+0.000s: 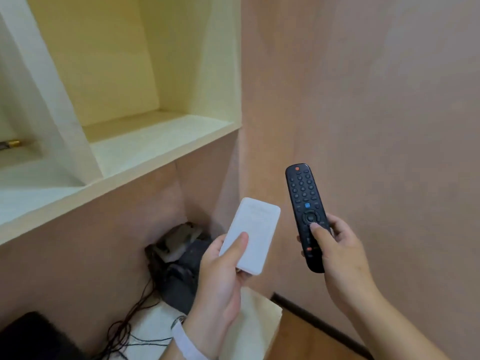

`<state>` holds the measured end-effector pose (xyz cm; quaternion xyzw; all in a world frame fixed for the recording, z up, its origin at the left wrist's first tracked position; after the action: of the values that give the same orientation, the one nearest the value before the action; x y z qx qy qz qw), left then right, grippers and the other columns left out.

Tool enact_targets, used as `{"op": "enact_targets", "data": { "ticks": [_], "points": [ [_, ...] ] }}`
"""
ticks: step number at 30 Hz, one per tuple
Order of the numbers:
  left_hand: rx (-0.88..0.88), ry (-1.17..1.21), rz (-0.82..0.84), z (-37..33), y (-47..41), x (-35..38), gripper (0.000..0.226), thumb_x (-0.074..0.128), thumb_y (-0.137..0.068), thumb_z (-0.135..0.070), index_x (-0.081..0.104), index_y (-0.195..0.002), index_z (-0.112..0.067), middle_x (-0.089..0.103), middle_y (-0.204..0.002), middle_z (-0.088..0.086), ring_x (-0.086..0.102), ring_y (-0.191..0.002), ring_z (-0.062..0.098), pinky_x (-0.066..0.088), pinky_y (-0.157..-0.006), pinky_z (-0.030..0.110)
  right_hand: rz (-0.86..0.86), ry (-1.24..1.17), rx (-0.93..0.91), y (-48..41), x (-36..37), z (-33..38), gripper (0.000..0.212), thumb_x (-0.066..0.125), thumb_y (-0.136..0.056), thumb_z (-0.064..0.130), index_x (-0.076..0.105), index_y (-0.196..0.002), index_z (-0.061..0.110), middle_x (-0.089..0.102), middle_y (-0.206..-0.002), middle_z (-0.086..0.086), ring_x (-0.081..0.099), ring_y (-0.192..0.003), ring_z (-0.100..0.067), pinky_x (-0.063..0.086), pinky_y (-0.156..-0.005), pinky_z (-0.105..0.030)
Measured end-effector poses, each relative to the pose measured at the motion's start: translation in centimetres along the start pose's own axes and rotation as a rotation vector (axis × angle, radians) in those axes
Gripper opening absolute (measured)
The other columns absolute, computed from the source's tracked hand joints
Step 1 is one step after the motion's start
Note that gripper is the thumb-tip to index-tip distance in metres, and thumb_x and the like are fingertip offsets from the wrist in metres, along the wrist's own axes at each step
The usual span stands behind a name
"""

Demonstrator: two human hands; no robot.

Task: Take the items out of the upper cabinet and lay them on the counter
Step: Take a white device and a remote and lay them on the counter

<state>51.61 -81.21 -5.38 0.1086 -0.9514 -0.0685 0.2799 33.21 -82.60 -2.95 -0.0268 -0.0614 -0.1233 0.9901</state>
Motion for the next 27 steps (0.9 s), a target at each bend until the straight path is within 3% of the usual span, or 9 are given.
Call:
{"op": "enact_targets", "data": {
  "ticks": [4, 8, 15, 20, 27],
  "points": [
    [-0.149, 0.006, 0.162, 4.3, 0.8, 1.7, 0.03, 0.064, -0.083, -0.014, 0.063, -0.112, -0.007, 0.073, -0.103, 0.012, 0.07, -0.085, 0.023, 0.052, -0.06, 0.031, -0.165, 0.044, 0.021, 2.8, -5.1, -1.0, 0.017, 0.055, -0.097, 0.014, 0.064, -0.107, 0.024, 0.075, -0.083, -0.006, 0.07, -0.071, -0.013, 0.048, -0.059, -0.027],
    [-0.227, -0.018, 0.305, 7.9, 2.9, 5.0, 0.018, 0.061, -0.086, -0.005, 0.06, -0.105, -0.008, 0.071, -0.102, 0.014, 0.069, -0.085, 0.024, 0.055, -0.057, 0.034, -0.32, 0.011, 0.024, 5.6, -10.8, -0.8, 0.016, 0.054, -0.097, 0.011, 0.061, -0.108, 0.019, 0.075, -0.079, -0.005, 0.068, -0.071, -0.017, 0.047, -0.06, -0.03],
    [-0.325, -0.162, 0.569, 12.9, 9.7, 11.3, 0.027, 0.058, -0.089, -0.003, 0.056, -0.113, -0.014, 0.07, -0.103, 0.009, 0.066, -0.095, 0.025, 0.056, -0.068, 0.037, -0.557, -0.033, -0.012, 12.1, -20.6, 0.2, 0.017, 0.054, -0.095, 0.007, 0.057, -0.109, 0.016, 0.074, -0.076, -0.003, 0.068, -0.069, -0.02, 0.047, -0.056, -0.029],
    [-0.373, -0.214, 0.684, 17.4, 16.9, 16.7, 0.033, 0.055, -0.087, -0.001, 0.057, -0.117, -0.014, 0.073, -0.096, 0.002, 0.067, -0.089, 0.022, 0.055, -0.059, 0.033, -0.68, -0.041, -0.046, 18.8, -29.0, 1.0, 0.015, 0.055, -0.095, 0.006, 0.058, -0.107, 0.014, 0.073, -0.086, -0.012, 0.066, -0.07, -0.023, 0.048, -0.056, -0.03],
    [-0.478, -0.303, 0.8, 26.9, 31.2, 24.8, 0.032, 0.055, -0.086, 0.001, 0.057, -0.116, -0.014, 0.069, -0.108, 0.007, 0.065, -0.089, 0.022, 0.054, -0.057, 0.032, -0.88, -0.055, -0.093, 31.5, -43.9, 2.1, 0.015, 0.056, -0.094, 0.005, 0.059, -0.102, 0.016, 0.073, -0.088, -0.009, 0.067, -0.069, -0.019, 0.049, -0.056, -0.03]
  ]
}}
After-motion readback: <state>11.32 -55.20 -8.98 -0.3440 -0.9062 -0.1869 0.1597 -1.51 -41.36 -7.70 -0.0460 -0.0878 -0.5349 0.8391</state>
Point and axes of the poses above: each hand's wrist, its own y-axis away from the middle knuckle, its own x-axis out of the palm, z = x × y, the point moved 4 cm from there along -y, towards the middle knuckle
